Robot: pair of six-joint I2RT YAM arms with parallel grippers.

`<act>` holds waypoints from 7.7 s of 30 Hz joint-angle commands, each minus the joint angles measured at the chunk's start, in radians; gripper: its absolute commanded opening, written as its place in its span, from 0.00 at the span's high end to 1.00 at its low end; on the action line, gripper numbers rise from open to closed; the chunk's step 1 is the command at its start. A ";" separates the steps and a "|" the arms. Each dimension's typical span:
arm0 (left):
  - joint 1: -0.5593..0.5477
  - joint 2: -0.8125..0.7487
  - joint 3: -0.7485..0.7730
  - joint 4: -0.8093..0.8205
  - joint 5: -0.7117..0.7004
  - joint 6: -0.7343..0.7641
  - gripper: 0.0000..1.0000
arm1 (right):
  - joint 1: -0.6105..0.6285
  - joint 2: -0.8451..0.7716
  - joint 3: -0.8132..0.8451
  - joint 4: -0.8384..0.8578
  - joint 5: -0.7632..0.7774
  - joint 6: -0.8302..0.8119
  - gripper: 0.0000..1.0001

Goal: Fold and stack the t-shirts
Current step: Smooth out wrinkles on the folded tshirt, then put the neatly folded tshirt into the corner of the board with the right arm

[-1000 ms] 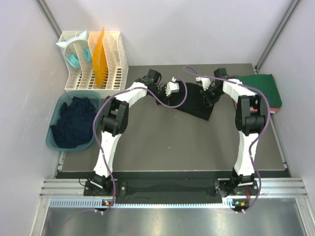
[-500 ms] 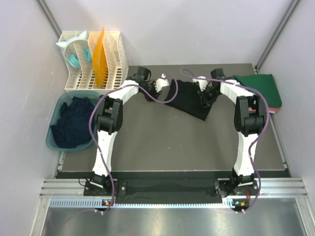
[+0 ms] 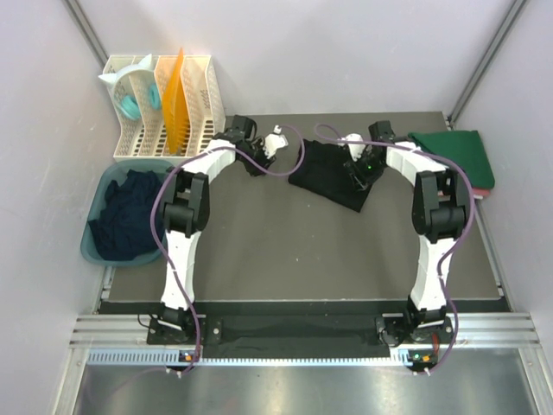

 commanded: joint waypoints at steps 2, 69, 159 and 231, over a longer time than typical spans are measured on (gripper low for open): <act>-0.002 -0.196 -0.008 0.089 0.086 -0.104 0.63 | -0.007 -0.120 0.010 -0.017 0.013 -0.010 0.30; -0.146 0.079 -0.575 1.467 -0.323 0.981 0.08 | -0.175 -0.661 -0.250 -0.090 0.322 -0.277 0.00; 0.102 -0.980 -0.497 0.564 -0.773 -0.193 0.10 | 0.398 -0.413 -0.147 0.324 0.730 -0.669 1.00; -0.102 -0.826 -0.423 0.630 -0.840 0.070 0.08 | -0.458 -0.538 -0.883 0.905 0.224 -0.999 0.00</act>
